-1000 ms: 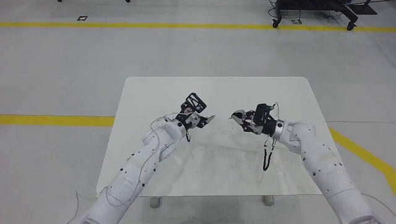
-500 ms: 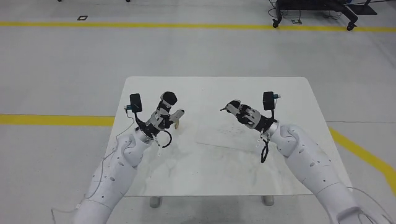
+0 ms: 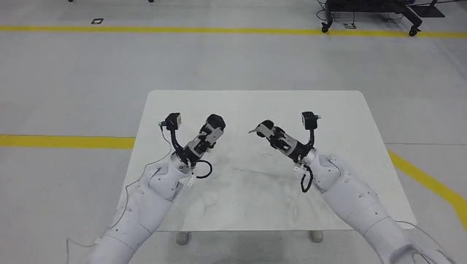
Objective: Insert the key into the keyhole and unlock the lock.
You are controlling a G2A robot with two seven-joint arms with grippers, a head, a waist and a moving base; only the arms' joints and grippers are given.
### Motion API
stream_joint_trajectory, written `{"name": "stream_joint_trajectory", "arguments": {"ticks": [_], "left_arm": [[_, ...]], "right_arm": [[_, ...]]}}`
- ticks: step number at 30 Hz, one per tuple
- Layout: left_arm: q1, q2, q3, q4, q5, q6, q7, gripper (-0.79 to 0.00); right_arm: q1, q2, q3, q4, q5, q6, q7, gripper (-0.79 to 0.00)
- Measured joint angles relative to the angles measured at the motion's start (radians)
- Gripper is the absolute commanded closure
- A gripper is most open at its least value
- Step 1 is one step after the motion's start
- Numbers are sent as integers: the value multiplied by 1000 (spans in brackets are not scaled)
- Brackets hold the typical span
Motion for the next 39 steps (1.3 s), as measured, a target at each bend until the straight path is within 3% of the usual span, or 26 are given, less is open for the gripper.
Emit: {"name": "stream_joint_trajectory", "arguments": {"ticks": [2,3,6,10,14,16,22,28,39], "left_arm": [[-16,10,2,19,-108,0,-125,-449],[-26,14,5,32,-157,0,-198,-422],[-46,15,15,54,-220,0,-324,-493],[-57,7,23,66,-257,0,-389,-523],[-65,-4,29,80,-251,0,-402,-474],[-68,-10,29,84,-245,0,-400,-397],[-78,-28,32,112,-171,0,-362,-391],[-83,-43,39,129,-145,0,-337,-363],[-89,-57,34,156,-109,0,-319,-231]], "right_arm": [[13,-6,-23,5,94,0,54,0],[22,-9,-35,11,153,0,91,0],[44,-15,-48,32,280,0,178,0],[64,-24,-60,58,390,0,283,0],[84,-35,-76,90,518,0,409,0],[95,-42,-81,111,564,0,463,0],[114,-64,-86,144,651,0,568,0],[127,-86,-80,175,647,0,604,0],[120,-113,-48,196,640,0,643,0]]}}
